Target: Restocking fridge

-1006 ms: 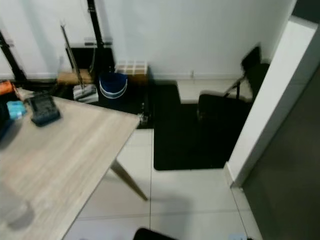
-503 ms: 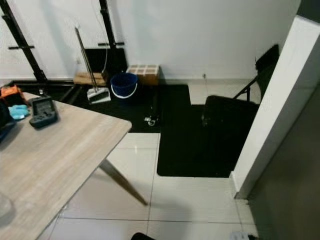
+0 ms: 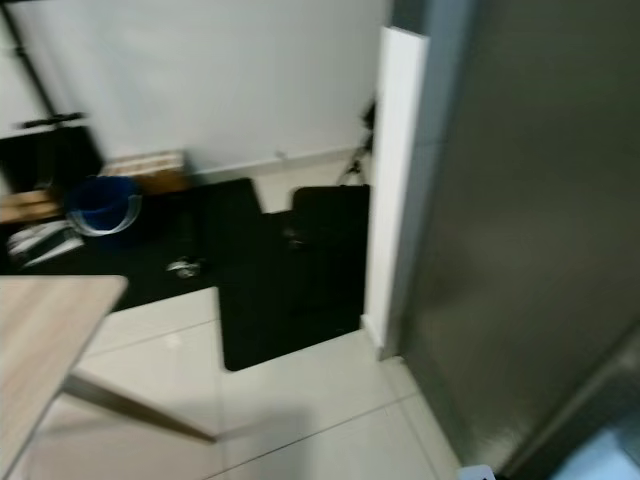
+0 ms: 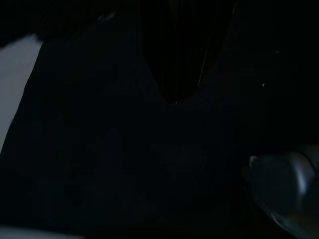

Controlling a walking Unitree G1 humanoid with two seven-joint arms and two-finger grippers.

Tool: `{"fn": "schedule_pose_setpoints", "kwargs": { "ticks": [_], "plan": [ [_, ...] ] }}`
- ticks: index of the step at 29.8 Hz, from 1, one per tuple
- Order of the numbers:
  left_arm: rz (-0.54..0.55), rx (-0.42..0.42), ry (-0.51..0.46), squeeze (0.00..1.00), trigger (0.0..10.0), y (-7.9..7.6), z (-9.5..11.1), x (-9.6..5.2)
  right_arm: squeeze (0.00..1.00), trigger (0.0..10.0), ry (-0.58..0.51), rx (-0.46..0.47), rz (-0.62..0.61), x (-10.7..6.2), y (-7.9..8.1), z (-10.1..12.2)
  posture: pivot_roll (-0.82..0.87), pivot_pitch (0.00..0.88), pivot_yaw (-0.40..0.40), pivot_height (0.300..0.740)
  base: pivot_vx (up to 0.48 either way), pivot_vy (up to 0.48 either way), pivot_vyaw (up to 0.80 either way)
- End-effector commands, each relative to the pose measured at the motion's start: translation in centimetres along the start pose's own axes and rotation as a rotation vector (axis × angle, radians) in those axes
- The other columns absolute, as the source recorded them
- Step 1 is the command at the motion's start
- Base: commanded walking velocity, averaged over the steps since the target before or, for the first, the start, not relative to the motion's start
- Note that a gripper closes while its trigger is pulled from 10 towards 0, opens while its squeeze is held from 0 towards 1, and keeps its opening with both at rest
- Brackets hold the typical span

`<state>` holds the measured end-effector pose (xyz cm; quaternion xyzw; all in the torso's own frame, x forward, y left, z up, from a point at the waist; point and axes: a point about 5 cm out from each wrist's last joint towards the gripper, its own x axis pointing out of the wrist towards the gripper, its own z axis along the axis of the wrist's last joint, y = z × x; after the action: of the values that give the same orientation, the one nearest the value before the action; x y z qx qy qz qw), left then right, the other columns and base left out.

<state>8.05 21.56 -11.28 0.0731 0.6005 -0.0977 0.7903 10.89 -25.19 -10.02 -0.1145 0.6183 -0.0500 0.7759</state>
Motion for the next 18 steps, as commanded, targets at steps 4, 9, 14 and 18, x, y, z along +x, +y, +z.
{"fn": "schedule_pose_setpoints", "kwargs": {
  "ticks": [4, 9, 14, 18],
  "plan": [
    [-0.014, 0.008, -0.029, 0.0, 10.0, -0.5, 0.7, 0.2, 0.0, 10.0, -0.009, -0.001, 0.005, 0.0, 0.1, 0.3, -0.02, 0.0, 0.016, 0.74, 0.0, 0.0, -0.79],
    [0.02, -0.018, -0.055, 0.0, 10.0, 0.0, 1.3, 0.1, 0.0, 10.0, -0.017, -0.006, 0.003, 0.0, -0.1, 0.7, -0.02, 0.0, 0.011, 0.74, 0.0, 0.0, -0.79],
    [0.029, -0.024, -0.066, 0.0, 10.0, 0.1, 1.6, 0.1, 0.0, 10.0, -0.02, -0.006, 0.003, 0.0, -0.1, 0.8, -0.02, 0.0, 0.011, 0.74, 0.0, 0.0, -0.79],
    [0.034, -0.027, -0.071, 0.0, 10.0, 0.2, 1.8, 0.1, 0.0, 10.0, -0.023, -0.003, 0.006, 0.0, -0.1, 0.8, -0.02, 0.0, 0.011, 0.74, 0.0, 0.0, -0.79]
  ]
}}
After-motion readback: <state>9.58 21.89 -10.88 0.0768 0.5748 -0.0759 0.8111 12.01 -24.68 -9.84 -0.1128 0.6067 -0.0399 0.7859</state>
